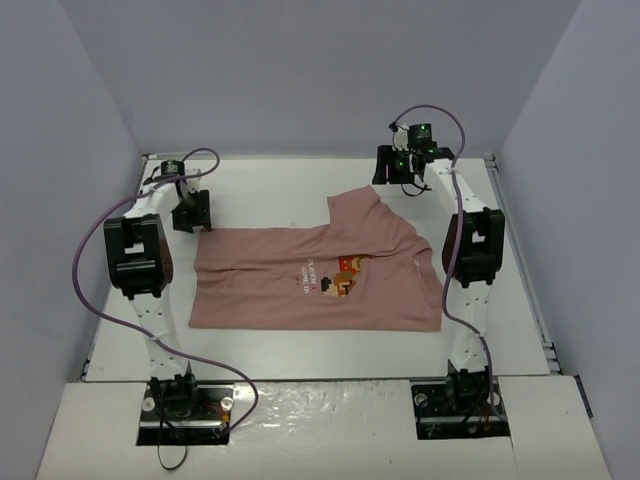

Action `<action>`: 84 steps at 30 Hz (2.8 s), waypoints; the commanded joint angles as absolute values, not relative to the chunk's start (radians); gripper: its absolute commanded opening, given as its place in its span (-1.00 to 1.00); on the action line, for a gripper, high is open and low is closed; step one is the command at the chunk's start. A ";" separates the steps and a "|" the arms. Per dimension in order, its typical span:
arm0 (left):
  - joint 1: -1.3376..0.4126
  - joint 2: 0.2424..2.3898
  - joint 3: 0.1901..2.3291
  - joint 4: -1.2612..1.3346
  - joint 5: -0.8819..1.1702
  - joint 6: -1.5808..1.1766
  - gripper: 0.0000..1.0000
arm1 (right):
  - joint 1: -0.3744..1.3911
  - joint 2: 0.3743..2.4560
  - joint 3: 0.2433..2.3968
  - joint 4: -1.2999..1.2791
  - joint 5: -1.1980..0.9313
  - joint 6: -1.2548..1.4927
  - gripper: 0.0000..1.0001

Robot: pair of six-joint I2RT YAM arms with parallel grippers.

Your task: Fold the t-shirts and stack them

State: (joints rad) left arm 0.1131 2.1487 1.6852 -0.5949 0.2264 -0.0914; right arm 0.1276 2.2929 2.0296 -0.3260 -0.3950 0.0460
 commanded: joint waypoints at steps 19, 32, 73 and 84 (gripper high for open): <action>0.025 2.157 1.661 -0.583 0.141 -0.044 -0.35 | 0.140 2.215 1.958 -0.295 -0.392 -0.020 0.05; 0.025 2.057 1.658 -0.586 0.138 -0.055 -1.00 | 0.192 2.410 2.161 -0.291 -0.319 -0.032 0.28; 0.025 2.089 1.695 -0.610 0.158 -0.055 -1.00 | 0.227 2.647 2.358 -0.206 -0.283 -0.036 -0.48; 0.038 2.102 1.821 -0.645 0.178 -0.064 -1.00 | 0.224 2.632 2.444 -0.189 -0.265 -0.090 -1.00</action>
